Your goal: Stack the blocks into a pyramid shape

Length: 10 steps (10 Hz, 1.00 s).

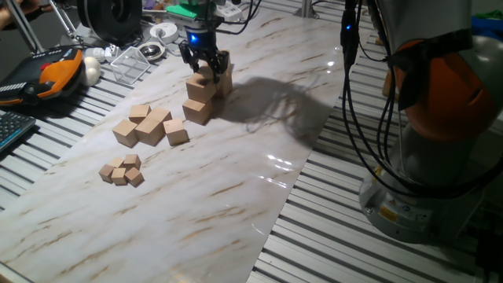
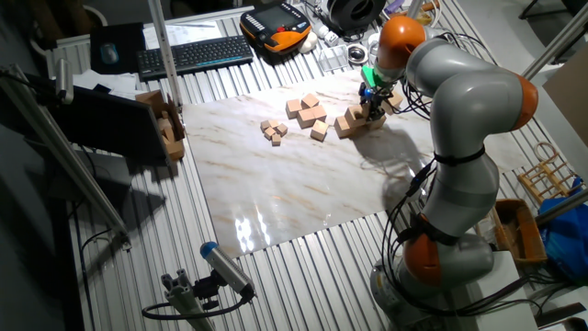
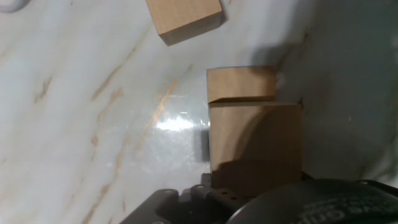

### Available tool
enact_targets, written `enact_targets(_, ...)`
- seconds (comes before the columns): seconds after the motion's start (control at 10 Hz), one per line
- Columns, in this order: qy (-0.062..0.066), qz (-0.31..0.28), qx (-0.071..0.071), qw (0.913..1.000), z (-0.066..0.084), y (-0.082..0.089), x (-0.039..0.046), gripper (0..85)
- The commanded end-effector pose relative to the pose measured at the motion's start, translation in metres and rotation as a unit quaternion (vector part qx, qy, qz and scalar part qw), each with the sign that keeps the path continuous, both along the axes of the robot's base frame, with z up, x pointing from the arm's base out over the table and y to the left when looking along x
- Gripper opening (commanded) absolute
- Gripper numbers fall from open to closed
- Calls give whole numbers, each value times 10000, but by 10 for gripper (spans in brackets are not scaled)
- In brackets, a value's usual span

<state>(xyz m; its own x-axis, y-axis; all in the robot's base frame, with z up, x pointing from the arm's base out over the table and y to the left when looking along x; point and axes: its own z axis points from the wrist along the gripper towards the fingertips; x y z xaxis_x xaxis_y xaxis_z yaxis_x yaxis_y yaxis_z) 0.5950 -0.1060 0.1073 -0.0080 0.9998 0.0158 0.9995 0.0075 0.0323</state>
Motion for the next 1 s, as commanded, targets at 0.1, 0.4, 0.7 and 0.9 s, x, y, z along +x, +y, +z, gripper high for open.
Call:
enact_targets(0.1,-2,1,-11,10000,1,1,0,170)
enact_targets(0.4,-2,1,-18,10000,0,3,0,340)
enact_targets(0.7,6,9,-3,10000,-4,3,1,340)
enact_targets(0.9,6,9,-3,10000,-5,5,-1,510)
